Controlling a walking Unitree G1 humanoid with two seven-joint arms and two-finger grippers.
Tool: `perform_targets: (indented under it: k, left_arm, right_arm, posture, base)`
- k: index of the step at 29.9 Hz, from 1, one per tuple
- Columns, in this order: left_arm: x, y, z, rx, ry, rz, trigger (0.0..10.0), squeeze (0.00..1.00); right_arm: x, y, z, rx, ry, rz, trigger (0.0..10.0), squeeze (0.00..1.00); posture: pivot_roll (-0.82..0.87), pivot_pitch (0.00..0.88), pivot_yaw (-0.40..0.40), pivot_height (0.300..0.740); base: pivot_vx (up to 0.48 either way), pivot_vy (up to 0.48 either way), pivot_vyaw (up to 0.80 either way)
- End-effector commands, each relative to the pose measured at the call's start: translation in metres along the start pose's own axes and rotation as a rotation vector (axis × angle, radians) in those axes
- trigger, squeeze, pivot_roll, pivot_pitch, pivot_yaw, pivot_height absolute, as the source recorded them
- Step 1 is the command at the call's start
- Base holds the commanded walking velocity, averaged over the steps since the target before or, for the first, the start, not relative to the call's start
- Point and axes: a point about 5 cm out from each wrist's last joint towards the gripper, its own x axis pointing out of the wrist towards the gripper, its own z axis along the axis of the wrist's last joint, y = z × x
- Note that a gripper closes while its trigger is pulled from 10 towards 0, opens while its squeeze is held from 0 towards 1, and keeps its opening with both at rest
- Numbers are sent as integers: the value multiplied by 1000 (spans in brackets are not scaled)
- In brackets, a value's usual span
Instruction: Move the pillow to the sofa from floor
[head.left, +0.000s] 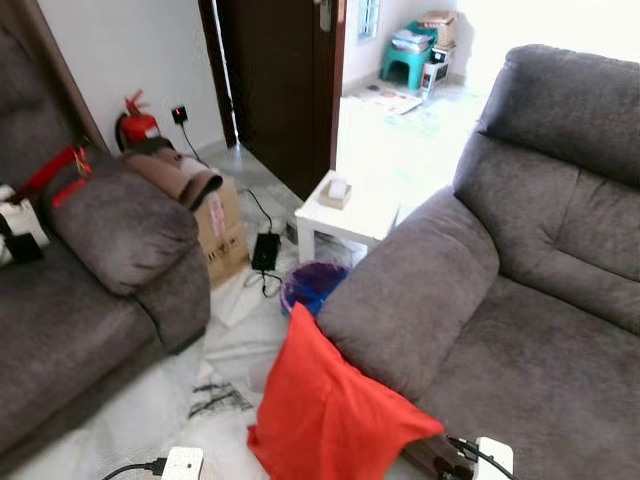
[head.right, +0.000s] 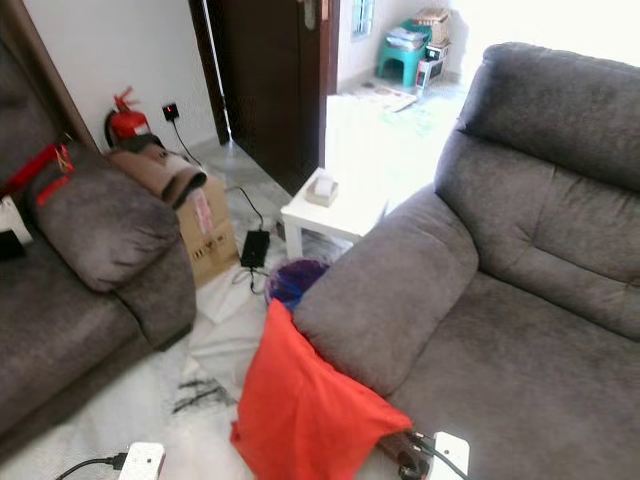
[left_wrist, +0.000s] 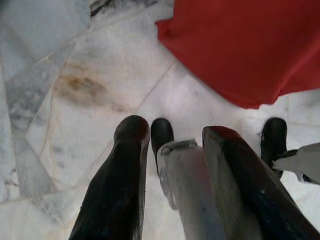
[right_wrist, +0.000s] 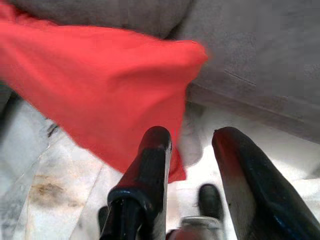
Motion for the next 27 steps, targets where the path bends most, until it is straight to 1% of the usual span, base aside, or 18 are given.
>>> perform_targets:
  k: [1, 8, 10, 20, 27]
  left_arm:
    - [-2, 7, -6, -11, 15, 26, 10000, 0]
    - [-2, 8, -4, -16, 8, 33, 10000, 0]
    - [-2, 9, -4, 0, 7, 39, 10000, 0]
    - [-2, 8, -6, 7, 24, 28, 10000, 0]
    - [-2, 7, -6, -10, 18, 34, 10000, 0]
  right_arm:
    - [1, 3, -1, 15, 1, 7, 10000, 0]
    - [1, 5, 0, 12, -5, 18, 10000, 0]
    - [1, 6, 0, 11, -4, 20, 10000, 0]
    - [1, 6, -2, 10, 0, 24, 10000, 0]
    - [1, 6, -2, 11, 2, 31, 10000, 0]
  posture:
    - [34, 109, 2, 740]
    - [35, 111, 2, 740]
    - [35, 112, 2, 740]
    - [37, 114, 2, 740]
    - [37, 115, 1, 740]
  base:
    - [0, 0, 0]
    - [0, 0, 0]
    - [0, 0, 0]
    - [0, -349, 0]
    - [0, 0, 0]
